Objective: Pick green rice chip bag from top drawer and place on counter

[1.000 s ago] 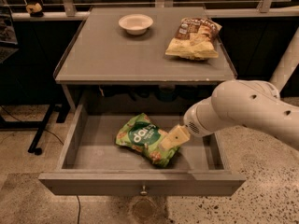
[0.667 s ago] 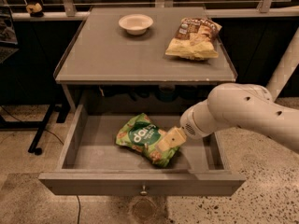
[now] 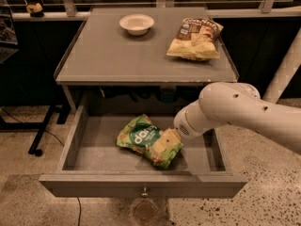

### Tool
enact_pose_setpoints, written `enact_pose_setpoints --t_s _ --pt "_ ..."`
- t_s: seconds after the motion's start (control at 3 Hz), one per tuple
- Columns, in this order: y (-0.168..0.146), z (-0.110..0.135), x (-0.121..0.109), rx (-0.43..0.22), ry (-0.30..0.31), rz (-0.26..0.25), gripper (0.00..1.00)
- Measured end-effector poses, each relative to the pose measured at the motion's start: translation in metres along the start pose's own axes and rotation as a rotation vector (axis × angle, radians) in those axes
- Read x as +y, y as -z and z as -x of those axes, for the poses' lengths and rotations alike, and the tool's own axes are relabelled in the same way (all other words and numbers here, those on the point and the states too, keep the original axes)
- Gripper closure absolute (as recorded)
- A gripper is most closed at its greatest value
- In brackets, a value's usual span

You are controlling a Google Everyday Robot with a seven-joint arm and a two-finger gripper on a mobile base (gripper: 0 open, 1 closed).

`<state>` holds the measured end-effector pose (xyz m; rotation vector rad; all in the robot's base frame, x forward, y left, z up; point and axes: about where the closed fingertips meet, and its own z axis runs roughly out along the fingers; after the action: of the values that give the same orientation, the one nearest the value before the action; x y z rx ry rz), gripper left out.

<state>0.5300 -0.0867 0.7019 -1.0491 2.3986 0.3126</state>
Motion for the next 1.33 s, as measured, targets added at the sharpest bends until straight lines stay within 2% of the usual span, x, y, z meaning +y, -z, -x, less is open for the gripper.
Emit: enact_pose_setpoints --t_s 0.33,0.67,1.33 --pt "0.0 0.0 0.0 0.0 0.0 0.0 0.0" --pt "-0.002 -0.004 -0.001 -0.017 -0.038 -0.031 0.0" --pt "-0.029 -0.004 0.002 -0.062 -0.068 -0.02 0.0"
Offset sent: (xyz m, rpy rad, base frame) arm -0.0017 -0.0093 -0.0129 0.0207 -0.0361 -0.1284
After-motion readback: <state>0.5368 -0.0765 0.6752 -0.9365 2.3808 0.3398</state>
